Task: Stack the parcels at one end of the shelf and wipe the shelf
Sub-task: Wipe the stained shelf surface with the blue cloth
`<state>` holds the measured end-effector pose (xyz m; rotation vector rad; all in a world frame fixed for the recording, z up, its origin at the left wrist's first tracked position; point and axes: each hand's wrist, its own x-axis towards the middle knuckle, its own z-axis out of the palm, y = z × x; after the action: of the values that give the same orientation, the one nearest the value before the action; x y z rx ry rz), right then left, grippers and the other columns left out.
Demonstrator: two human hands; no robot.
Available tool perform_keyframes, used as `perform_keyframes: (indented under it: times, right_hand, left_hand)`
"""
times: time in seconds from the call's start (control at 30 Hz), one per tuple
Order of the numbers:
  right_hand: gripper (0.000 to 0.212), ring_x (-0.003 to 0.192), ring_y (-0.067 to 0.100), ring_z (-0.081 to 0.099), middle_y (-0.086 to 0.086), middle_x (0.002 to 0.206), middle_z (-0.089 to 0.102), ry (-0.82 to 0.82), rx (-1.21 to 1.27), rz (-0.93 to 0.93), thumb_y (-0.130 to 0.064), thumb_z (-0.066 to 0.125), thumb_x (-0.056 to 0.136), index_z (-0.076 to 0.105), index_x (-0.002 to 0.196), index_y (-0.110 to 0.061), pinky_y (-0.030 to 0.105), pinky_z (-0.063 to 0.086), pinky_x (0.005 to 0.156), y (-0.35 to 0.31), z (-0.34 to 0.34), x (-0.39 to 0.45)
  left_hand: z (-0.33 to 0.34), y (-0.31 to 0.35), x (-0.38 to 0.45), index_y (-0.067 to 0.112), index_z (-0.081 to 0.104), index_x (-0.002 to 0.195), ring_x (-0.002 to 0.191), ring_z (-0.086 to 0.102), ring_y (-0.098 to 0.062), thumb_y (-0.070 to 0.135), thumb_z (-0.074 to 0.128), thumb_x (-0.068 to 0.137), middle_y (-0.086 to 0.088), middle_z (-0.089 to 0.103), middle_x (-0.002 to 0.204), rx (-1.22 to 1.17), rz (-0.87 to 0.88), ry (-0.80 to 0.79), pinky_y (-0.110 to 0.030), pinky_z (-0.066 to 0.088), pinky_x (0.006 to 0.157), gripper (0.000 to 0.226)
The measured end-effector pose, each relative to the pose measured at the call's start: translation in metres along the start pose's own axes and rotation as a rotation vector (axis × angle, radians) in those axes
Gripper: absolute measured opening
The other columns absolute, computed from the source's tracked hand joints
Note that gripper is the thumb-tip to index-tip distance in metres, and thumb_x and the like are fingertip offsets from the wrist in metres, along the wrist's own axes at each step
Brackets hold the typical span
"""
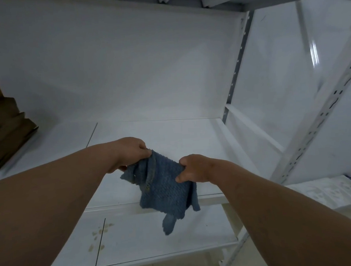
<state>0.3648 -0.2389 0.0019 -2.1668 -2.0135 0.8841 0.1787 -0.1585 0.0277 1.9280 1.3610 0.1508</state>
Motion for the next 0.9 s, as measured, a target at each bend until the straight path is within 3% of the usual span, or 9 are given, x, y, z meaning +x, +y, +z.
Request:
perform_keyframes:
  times: [0.1,0.2,0.27,0.37,0.47,0.57,0.67,0.77,0.9]
  right_hand:
    - [0.017,0.085,0.019,0.048,0.004,0.089,0.05,0.005,0.005,0.053,-0.022,0.059,0.093,0.049,0.087,-0.011,0.022,0.04,0.061,0.005,0.0,-0.003]
    - [0.012,0.093,0.023,0.053,0.011,0.104,0.054,0.027,0.056,0.098,-0.019,0.052,0.096,0.052,0.101,-0.008,0.034,0.05,0.079,0.008,-0.005,-0.006]
    - [0.019,0.105,0.026,0.057,0.013,0.115,0.057,0.039,0.182,0.149,-0.016,0.05,0.097,0.055,0.113,-0.006,0.038,0.05,0.09,0.009,-0.008,-0.009]
    - [0.028,0.1,0.023,0.056,0.015,0.121,0.06,0.06,0.122,0.202,-0.012,0.045,0.097,0.055,0.122,-0.002,0.033,0.046,0.087,0.008,-0.008,-0.007]
    - [0.027,0.097,0.021,0.049,0.011,0.112,0.057,0.139,0.105,0.144,-0.011,0.043,0.099,0.055,0.121,-0.001,0.031,0.045,0.086,0.002,-0.007,-0.002]
    - [0.026,0.096,0.02,0.045,0.014,0.118,0.056,0.189,0.089,0.158,-0.009,0.041,0.099,0.052,0.121,-0.005,0.028,0.04,0.077,-0.002,-0.007,0.002]
    - [0.032,0.098,0.02,0.042,0.017,0.132,0.053,0.195,0.042,0.156,-0.008,0.037,0.1,0.049,0.129,-0.002,0.028,0.035,0.083,0.001,-0.003,0.007]
    - [0.034,0.102,0.022,0.045,0.018,0.134,0.051,0.189,0.036,0.185,-0.009,0.034,0.1,0.047,0.131,-0.001,0.028,0.035,0.084,-0.003,-0.004,0.008]
    - [0.035,0.104,0.025,0.051,0.021,0.132,0.053,0.172,0.229,0.243,-0.01,0.034,0.101,0.049,0.132,-0.002,0.037,0.046,0.092,-0.014,-0.007,0.008]
  left_hand:
    - [-0.002,0.0,0.002,0.017,0.061,0.094,0.081,0.051,-0.012,0.037,0.053,0.096,-0.002,0.056,0.095,0.058,0.076,0.128,-0.026,0.044,0.063,0.022]
    - [-0.007,-0.002,0.004,0.014,0.066,0.091,0.086,0.056,-0.017,0.036,0.06,0.093,-0.004,0.059,0.096,-0.074,0.061,0.159,-0.03,0.048,0.068,0.023]
    - [-0.012,-0.003,0.0,0.013,0.068,0.086,0.087,0.059,-0.023,0.033,0.064,0.091,-0.009,0.062,0.096,-0.185,0.008,0.135,-0.033,0.05,0.066,0.021]
    - [-0.012,-0.008,-0.003,0.012,0.07,0.087,0.088,0.061,-0.026,0.031,0.068,0.088,-0.011,0.065,0.096,-0.131,-0.055,0.074,-0.034,0.052,0.068,0.019]
    - [-0.01,-0.011,-0.003,0.011,0.068,0.087,0.077,0.059,-0.023,0.027,0.066,0.089,-0.012,0.065,0.093,-0.204,-0.072,0.094,-0.03,0.049,0.06,0.016]
    - [-0.008,-0.013,-0.004,0.009,0.069,0.093,0.079,0.058,-0.022,0.027,0.066,0.089,-0.012,0.065,0.095,-0.125,-0.096,0.101,-0.03,0.047,0.06,0.019]
    - [-0.012,-0.013,-0.004,0.0,0.068,0.1,0.076,0.055,-0.022,0.024,0.065,0.09,-0.013,0.062,0.093,-0.125,-0.109,0.14,-0.031,0.047,0.061,0.026]
    - [-0.014,-0.015,-0.002,-0.004,0.065,0.109,0.092,0.058,-0.03,0.026,0.061,0.093,-0.022,0.062,0.11,-0.086,-0.139,0.114,-0.04,0.051,0.079,0.034]
    - [-0.009,-0.007,-0.002,-0.001,0.061,0.109,0.086,0.057,-0.028,0.025,0.057,0.095,-0.021,0.062,0.107,-0.208,-0.196,0.064,-0.037,0.05,0.072,0.03]
